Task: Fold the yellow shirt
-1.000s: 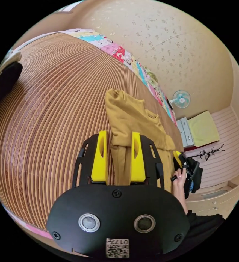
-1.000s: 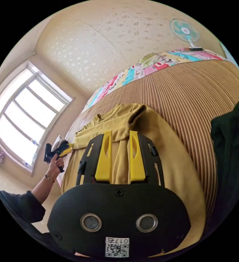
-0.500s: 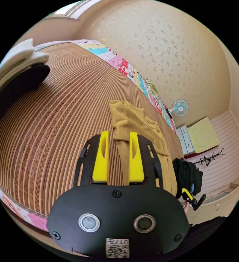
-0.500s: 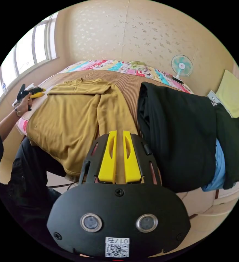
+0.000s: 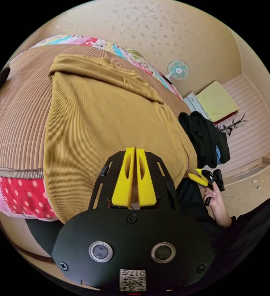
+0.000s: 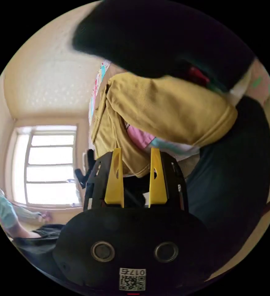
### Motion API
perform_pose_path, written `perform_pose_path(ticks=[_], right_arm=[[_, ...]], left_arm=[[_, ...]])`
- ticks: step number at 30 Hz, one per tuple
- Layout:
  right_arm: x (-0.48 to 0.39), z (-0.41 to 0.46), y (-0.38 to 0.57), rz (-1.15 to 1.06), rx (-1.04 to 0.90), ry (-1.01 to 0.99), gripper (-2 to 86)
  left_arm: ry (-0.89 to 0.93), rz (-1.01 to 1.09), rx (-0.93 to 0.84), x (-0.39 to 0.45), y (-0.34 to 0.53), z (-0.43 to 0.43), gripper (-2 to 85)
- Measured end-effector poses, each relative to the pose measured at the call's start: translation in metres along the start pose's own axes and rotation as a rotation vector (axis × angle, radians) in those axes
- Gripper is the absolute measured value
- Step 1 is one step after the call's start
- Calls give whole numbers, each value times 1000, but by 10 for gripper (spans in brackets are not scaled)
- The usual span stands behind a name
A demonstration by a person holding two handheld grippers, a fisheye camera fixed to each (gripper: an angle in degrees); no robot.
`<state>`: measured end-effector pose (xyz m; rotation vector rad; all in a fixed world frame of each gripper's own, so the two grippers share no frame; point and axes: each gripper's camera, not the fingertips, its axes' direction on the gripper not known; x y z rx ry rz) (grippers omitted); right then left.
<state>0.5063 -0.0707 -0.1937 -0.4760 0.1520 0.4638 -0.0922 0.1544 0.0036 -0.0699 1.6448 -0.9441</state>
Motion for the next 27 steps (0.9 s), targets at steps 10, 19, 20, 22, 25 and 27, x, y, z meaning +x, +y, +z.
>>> perform_pose_path(ticks=[10,19,20,22,25,27], right_arm=[[77,-39,-41,386,172,-397,126],[105,-54,-48,537,238,-547,113],[106,-56,-48,535,249,-547,109],[110,-62,-46,538,292,-562,85],[114,-65,-44,526,319,-553,47],[106,-65,-40,488,336,-521,36]], left_arm=[[-35,-28,30,-7,23,3,-10],[-108,-5,62,-2,44,4,-10],[-104,-6,63,-4,45,4,-10],[-105,-4,56,-7,47,6,-10],[-122,0,43,-8,46,7,-10],[-116,-4,42,-12,47,7,-10]])
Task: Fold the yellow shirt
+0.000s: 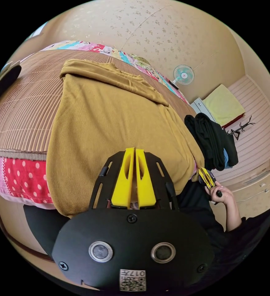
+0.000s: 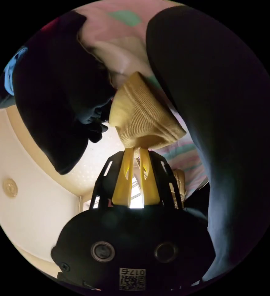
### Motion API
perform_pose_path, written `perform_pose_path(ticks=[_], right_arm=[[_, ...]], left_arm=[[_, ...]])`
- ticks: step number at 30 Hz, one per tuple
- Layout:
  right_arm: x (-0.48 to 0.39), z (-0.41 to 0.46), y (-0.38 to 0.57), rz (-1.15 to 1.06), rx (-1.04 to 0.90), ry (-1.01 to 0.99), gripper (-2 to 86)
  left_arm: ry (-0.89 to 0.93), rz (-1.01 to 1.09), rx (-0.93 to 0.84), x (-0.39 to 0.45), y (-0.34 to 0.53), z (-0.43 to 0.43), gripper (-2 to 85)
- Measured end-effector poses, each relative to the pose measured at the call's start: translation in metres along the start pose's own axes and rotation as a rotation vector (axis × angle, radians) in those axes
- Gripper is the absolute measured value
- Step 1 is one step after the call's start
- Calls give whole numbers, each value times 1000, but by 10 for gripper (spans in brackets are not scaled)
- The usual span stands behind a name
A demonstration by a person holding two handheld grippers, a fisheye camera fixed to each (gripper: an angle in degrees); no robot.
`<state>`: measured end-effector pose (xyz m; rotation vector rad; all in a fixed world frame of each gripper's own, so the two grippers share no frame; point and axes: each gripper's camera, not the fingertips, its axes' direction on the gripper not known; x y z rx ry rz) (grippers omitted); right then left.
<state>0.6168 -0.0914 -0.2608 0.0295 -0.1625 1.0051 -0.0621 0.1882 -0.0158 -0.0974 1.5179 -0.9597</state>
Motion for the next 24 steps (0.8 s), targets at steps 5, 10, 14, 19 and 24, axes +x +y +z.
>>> perform_pose_path(ticks=[5,10,14,19,24], right_arm=[[-61,32,48,-397,-59,162,19],[-145,111,140,-1022,-141,384,15],[-176,170,183,-1323,-89,491,16],[-239,263,197,-1481,121,441,17],[-264,417,269,-1694,-46,395,18]], left_arm=[[28,-9,7,-11,4,-1,-10],[22,9,3,-16,5,-1,-10],[47,8,6,-25,7,-1,-10],[116,-29,13,-42,7,-1,-10],[158,-36,10,-51,5,1,-10]])
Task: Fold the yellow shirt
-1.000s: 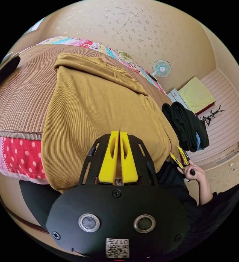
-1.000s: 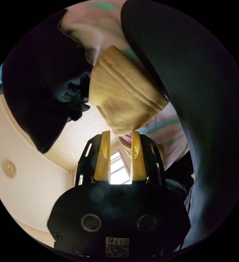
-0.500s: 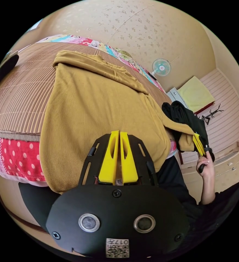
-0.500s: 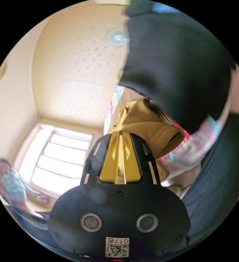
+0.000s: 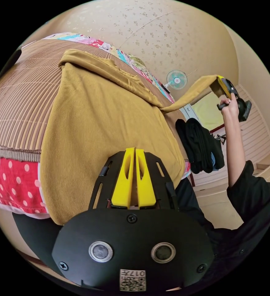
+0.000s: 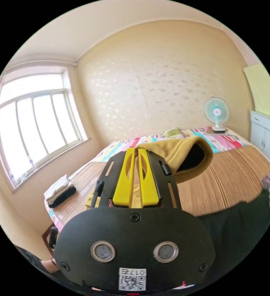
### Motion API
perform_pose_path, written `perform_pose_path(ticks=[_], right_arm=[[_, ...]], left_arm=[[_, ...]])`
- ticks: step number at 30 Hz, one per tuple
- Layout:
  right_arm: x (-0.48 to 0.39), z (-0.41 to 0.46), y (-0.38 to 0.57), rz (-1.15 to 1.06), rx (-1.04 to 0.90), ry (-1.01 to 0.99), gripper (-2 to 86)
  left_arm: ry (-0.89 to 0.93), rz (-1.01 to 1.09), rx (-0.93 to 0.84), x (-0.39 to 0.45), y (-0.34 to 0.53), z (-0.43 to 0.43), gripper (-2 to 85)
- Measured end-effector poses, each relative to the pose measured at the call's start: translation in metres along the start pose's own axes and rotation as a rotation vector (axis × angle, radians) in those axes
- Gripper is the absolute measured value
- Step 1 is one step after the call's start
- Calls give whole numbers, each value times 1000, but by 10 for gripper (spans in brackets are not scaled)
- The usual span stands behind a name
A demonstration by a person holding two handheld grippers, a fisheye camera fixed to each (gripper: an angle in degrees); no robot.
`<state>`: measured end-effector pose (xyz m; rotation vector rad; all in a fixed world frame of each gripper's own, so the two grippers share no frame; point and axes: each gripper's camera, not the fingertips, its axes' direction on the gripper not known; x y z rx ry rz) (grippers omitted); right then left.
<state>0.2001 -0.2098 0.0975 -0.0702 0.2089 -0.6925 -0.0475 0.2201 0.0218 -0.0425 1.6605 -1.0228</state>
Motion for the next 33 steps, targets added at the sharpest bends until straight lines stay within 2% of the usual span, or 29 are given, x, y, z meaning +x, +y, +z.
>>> perform_pose_path(ticks=[3,5,6,7,10,11,13,17,20,22,25,29,31,33], right_arm=[[-82,90,2,-115,-96,-223,19],[-125,154,31,-83,-199,-368,19],[-154,207,60,-70,-342,-433,18],[-181,259,95,-88,-524,-427,17],[-220,344,187,-155,-835,-242,12],[-223,352,199,-151,-863,-242,11],[-220,346,215,-72,-763,-307,9],[-216,327,221,-79,-738,-386,7],[-213,284,222,-244,-656,-251,6],[-205,248,233,-388,-610,-53,6],[-188,216,261,-453,-626,183,6],[-158,215,311,-362,-811,245,6],[-151,208,311,-290,-765,193,5],[-150,221,305,-244,-838,179,5]], left_arm=[[23,-10,14,-5,1,1,-10],[38,-23,27,-8,1,2,-10],[44,-30,34,-9,1,3,-10],[47,-35,38,-9,0,5,-10],[40,-32,35,-7,-2,8,-10],[38,-30,34,-7,-2,8,-10],[38,-20,36,-6,-1,10,-10],[44,-5,42,-6,-1,15,-10],[68,-15,42,-8,-3,21,-10],[72,-9,41,-6,-4,26,-9],[66,-6,47,-2,-3,32,-9],[48,-22,59,6,-2,41,-10],[32,-48,58,15,-2,46,-10],[0,-54,18,24,-7,46,-10]])
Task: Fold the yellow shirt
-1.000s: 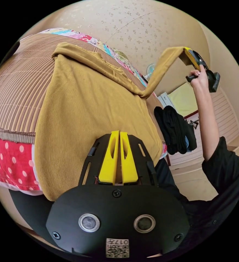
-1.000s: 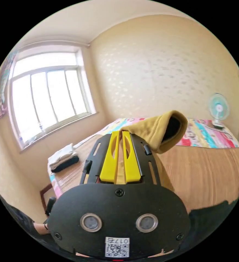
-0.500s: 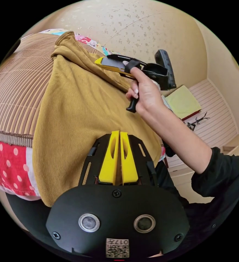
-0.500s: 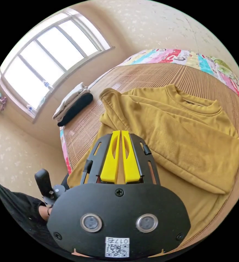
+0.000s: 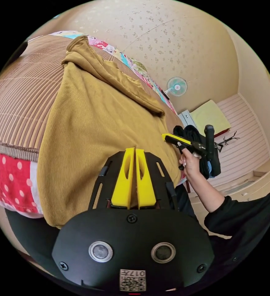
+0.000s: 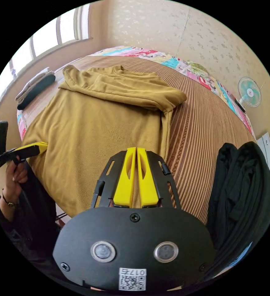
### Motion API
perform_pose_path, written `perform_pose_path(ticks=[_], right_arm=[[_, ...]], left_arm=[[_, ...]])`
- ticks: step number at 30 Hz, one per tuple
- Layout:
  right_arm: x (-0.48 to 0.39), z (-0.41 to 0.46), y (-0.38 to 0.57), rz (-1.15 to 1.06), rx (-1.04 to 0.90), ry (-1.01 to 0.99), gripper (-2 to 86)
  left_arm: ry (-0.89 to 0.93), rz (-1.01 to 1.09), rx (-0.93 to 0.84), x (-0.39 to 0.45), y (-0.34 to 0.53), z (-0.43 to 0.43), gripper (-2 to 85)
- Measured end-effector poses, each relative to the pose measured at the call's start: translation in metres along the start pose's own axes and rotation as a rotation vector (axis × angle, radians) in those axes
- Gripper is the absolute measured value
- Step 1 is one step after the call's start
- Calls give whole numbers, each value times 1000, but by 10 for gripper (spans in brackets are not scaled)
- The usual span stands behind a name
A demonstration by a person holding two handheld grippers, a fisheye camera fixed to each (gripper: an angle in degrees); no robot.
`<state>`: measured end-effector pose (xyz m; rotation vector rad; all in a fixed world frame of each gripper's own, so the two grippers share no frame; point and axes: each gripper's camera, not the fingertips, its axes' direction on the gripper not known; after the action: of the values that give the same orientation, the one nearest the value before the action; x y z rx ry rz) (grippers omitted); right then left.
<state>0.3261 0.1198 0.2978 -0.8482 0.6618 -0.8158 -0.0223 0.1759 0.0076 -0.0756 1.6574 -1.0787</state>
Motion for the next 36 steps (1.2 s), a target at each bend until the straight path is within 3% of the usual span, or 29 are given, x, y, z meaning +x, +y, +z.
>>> perform_pose_path(ticks=[2,4,7,8,10,16,19,24,30,33,36], right_arm=[[-4,-6,-6,21,-4,-38,4],[-14,-28,-1,20,55,-128,4],[-28,-40,16,58,89,-33,5],[-31,-38,20,59,84,-14,5],[-39,-6,24,31,-42,28,5],[-75,16,-1,-174,-7,272,5],[-76,30,-24,-187,9,360,5],[-41,38,-70,-66,15,276,5],[1,39,-97,73,47,115,4],[-2,40,-102,77,59,159,4],[-27,44,-104,21,53,326,4]], left_arm=[[-80,-2,9,14,-2,-9,-10],[-211,-5,144,30,4,-38,-10],[-381,-71,225,30,3,-54,-10],[-405,-83,205,28,-1,-51,-10],[-449,-80,-9,14,-26,-9,-9],[-777,182,-139,68,-85,65,-10],[-885,273,-94,77,-115,102,-10],[-924,257,-33,75,-161,130,-10],[-749,122,11,49,-205,125,-10],[-775,131,12,56,-212,129,-9],[-815,164,1,67,-213,129,-7]])
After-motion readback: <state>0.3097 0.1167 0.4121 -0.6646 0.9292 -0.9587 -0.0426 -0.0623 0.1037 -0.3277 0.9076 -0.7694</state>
